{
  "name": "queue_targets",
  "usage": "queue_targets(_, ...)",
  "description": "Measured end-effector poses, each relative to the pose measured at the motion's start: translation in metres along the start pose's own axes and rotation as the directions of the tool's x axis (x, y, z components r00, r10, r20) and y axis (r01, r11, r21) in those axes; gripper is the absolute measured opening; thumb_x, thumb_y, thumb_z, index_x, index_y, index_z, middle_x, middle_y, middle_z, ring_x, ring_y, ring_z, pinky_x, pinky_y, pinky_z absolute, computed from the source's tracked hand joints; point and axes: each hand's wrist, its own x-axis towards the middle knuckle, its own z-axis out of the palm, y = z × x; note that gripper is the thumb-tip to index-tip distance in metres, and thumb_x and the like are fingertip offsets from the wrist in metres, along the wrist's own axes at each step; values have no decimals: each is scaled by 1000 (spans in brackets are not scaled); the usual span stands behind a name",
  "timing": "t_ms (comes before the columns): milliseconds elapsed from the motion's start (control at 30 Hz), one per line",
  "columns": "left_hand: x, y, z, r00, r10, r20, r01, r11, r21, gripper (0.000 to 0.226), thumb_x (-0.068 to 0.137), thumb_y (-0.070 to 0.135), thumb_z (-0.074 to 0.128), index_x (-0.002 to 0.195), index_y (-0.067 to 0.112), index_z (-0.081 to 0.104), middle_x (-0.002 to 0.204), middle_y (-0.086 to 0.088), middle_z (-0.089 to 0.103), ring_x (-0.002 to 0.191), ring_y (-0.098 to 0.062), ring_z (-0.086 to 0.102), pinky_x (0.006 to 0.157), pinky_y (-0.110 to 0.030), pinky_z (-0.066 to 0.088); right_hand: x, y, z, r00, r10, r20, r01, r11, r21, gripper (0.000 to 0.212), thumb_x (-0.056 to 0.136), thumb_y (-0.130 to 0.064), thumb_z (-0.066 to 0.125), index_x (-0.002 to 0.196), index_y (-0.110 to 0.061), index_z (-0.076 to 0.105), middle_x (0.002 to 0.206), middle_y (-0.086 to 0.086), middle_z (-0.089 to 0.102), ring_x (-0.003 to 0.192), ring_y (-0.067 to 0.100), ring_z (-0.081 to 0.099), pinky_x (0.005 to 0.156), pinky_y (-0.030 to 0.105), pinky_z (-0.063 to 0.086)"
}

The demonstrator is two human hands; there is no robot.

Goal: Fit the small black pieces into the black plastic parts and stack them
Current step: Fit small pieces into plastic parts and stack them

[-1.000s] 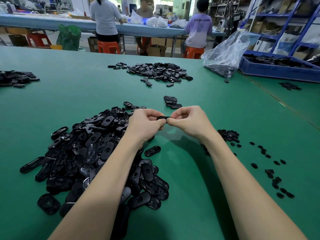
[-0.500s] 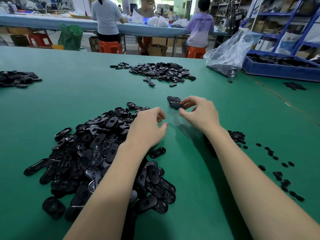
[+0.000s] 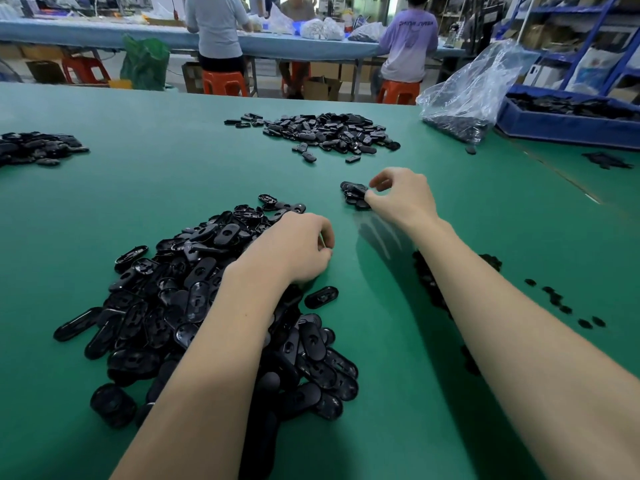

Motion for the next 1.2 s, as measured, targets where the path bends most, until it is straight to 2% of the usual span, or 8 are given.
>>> queue_targets(100, 0, 1, -1, 1000, 6, 21, -7, 1000, 9, 14, 91, 16, 59, 92, 27, 68, 89, 9, 67, 86, -14, 59, 85, -24, 48, -32, -4, -13, 989, -75, 125, 69, 996, 50, 7, 86, -29, 68, 85, -31, 74, 89, -12, 74, 90, 11, 68, 83, 28, 54)
queue_targets(233, -2, 3, -4, 998, -3, 55, 3, 1000, 2, 19, 89, 14, 60, 94, 27, 73, 83, 13, 65, 85, -12, 60, 79, -17, 41, -76, -9, -30, 913, -194, 359, 180, 981, 72, 7, 83, -33, 76, 79, -38, 78, 80, -18, 72, 81, 0, 65, 65, 14, 46)
queue_targets(333, -3, 5, -5, 998, -12, 57, 11, 1000, 10, 21, 88, 13, 59, 94, 27, 74, 84, 12, 65, 88, -13, 63, 80, -19, 43, -95, -16, -40, 830, -279, 483, 249, 960, 128, 11, 78, -41, 83, 81, -51, 77, 100, 5, 72, 97, 25, 63, 81, 29, 53)
queue_targets(500, -4, 5, -4, 999, -1, 49, 0, 1000, 23, 22, 86, 12, 59, 95, 25, 74, 85, 9, 66, 89, -14, 63, 80, -20, 45, -104, -23, -34, 732, -342, 589, 303, 938, 169, 24, 75, -41, 88, 95, -50, 78, 95, -17, 64, 95, 20, 61, 86, 32, 51)
queue_targets(700, -3, 3, -2, 999, 4, 38, -5, 1000, 25, 19, 88, 14, 58, 91, 29, 71, 84, 9, 66, 87, -14, 62, 82, -19, 44, -97, -13, -28, 794, -318, 517, 279, 948, 153, 6, 82, -35, 84, 83, -40, 80, 76, -18, 69, 71, 10, 66, 56, 9, 44)
queue_targets(833, -2, 5, -2, 999, 22, 28, -22, 1000, 11, 20, 92, 15, 55, 93, 29, 69, 88, 8, 67, 89, -16, 64, 87, -25, 49, -87, 3, -37, 891, -222, 396, 199, 975, 98, 7, 88, -35, 76, 81, -36, 76, 61, -30, 64, 61, -11, 57, 53, 3, 37)
queue_targets(1000, -2, 12, 3, 992, 123, 28, -119, 986, -115, 31, 87, 27, 71, 115, 31, 57, 99, 12, 66, 90, -12, 64, 90, -34, 52, -79, 19, -50, 947, -98, 306, 75, 993, 88, 9, 92, -37, 70, 86, -31, 73, 83, -18, 70, 79, -4, 61, 61, 13, 41)
queue_targets(1200, -2, 21, 11, 963, 228, -144, -237, 970, -47, 41, 81, 32, 79, 115, 36, 56, 102, 12, 61, 88, -13, 62, 86, -41, 53, -78, 20, -59, 917, -74, 392, 27, 992, 122, 12, 92, -38, 70, 83, -31, 75, 71, -12, 64, 58, -1, 52, 60, 22, 40)
